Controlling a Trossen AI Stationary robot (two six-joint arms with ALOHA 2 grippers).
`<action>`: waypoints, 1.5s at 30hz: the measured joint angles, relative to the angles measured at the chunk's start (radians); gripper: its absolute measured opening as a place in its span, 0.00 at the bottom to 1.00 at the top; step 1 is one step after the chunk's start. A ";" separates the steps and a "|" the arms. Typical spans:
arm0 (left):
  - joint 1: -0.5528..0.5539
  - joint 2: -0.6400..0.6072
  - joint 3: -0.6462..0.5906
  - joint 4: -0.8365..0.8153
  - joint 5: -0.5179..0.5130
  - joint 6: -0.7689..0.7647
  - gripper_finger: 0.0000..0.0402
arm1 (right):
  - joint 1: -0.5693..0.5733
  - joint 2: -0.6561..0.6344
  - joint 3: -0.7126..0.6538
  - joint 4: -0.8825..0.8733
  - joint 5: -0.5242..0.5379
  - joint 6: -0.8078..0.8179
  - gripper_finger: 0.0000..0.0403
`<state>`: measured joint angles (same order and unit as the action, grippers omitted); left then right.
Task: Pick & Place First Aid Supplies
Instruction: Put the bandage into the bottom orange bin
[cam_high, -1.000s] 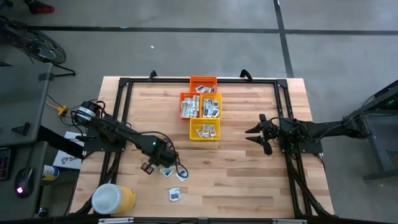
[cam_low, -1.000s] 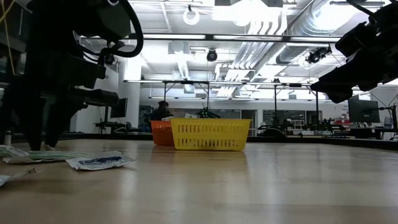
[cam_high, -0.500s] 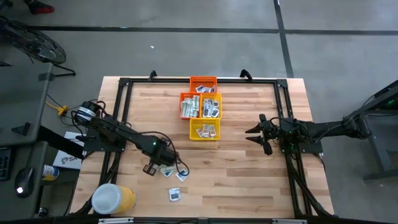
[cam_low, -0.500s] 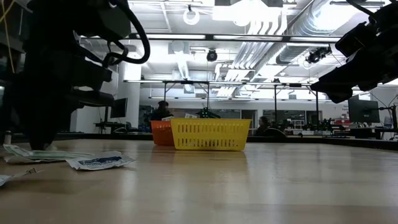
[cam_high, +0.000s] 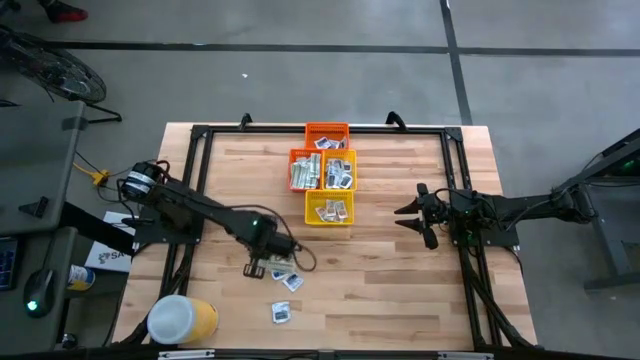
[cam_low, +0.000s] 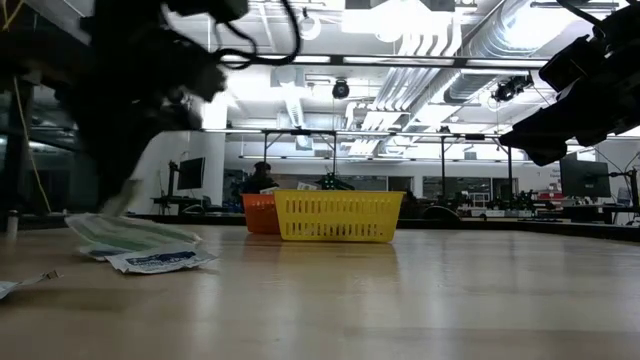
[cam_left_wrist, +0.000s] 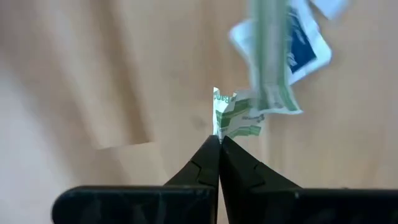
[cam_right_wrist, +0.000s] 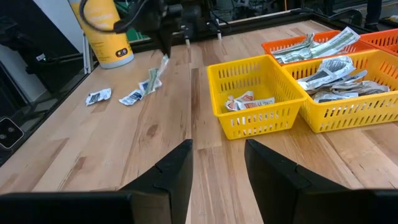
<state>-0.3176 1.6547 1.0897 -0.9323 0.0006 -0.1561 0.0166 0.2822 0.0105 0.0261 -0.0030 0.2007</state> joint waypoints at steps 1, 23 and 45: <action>0.013 0.000 0.022 -0.022 -0.011 -0.006 0.00 | 0.000 0.000 0.000 0.000 0.000 0.000 0.35; 0.534 -0.002 0.344 -0.138 -0.021 0.233 0.00 | 0.000 0.000 0.000 0.000 0.000 0.000 0.35; 0.789 0.107 0.403 -0.078 0.079 0.552 0.00 | 0.000 0.000 0.000 0.000 0.000 0.000 0.35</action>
<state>0.4713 1.7612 1.4928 -1.0102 0.0793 0.3957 0.0166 0.2821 0.0105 0.0261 -0.0029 0.2005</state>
